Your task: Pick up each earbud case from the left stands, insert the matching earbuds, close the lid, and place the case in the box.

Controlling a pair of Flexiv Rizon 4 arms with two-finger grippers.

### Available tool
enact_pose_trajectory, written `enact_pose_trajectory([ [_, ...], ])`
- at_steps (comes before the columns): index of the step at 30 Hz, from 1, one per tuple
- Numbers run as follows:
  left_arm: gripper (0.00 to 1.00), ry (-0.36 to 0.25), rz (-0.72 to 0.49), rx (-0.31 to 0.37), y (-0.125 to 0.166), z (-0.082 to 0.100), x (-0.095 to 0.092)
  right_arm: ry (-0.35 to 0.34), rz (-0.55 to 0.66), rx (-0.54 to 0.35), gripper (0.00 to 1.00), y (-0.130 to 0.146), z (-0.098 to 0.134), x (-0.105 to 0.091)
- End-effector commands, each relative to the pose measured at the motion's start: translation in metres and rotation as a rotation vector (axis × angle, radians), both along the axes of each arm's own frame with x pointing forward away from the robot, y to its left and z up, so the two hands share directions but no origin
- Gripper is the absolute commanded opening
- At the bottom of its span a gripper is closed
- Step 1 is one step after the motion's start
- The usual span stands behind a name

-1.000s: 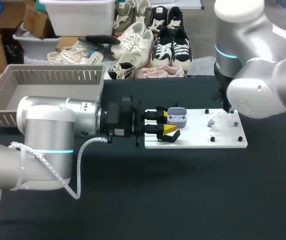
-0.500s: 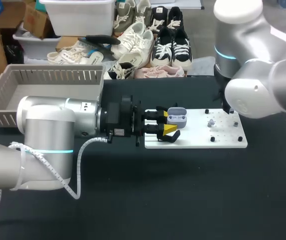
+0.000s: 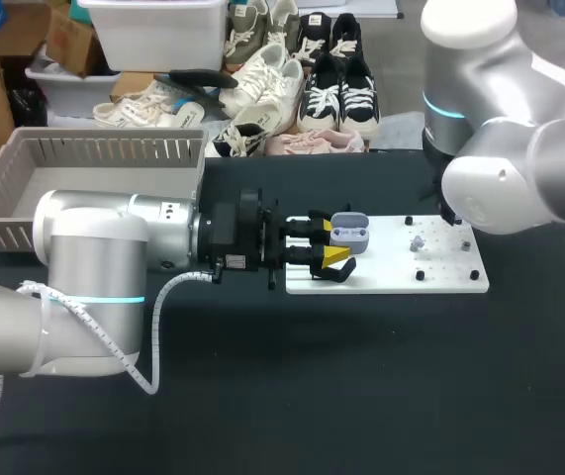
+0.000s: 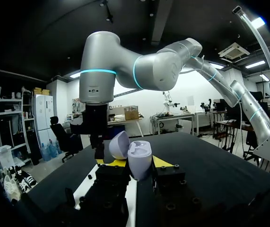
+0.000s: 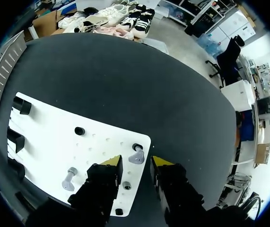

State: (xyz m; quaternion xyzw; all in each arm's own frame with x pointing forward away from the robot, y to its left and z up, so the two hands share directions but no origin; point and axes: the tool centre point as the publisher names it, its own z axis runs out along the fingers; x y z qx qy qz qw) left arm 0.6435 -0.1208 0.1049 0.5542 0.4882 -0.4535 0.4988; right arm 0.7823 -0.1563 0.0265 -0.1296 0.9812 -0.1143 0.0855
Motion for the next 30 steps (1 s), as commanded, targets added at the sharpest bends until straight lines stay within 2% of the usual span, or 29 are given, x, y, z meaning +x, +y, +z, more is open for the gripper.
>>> enact_pose_trajectory([
  [1, 0.00, -0.001, 0.001, -0.003, 0.0001, -0.0006, 0.0001, 0.000, -0.004, -0.004, 0.33, 0.0001, -0.0013, 0.0014],
  [4, 0.00, -0.001, 0.001, -0.003, 0.0001, -0.0006, 0.0001, -0.001, -0.006, -0.006, 0.29, 0.0000, -0.0017, 0.0018],
  [6, 0.00, -0.001, 0.001, -0.003, 0.0001, -0.0006, 0.0001, 0.002, -0.006, -0.004, 0.18, -0.0002, -0.0026, 0.0023],
  [8, 0.00, -0.001, 0.001, -0.003, 0.0001, -0.0006, 0.0001, 0.004, -0.005, -0.004, 0.13, -0.0002, -0.0031, 0.0025],
  [10, 0.00, -0.001, 0.001, -0.003, 0.0001, -0.0006, 0.0001, 0.006, -0.004, -0.003, 0.01, 0.0001, -0.0037, 0.0026],
  [30, 0.00, -0.001, 0.001, -0.003, 0.0001, -0.0006, 0.0001, 0.003, -0.018, 0.018, 0.00, -0.0005, 0.0008, -0.0021],
])
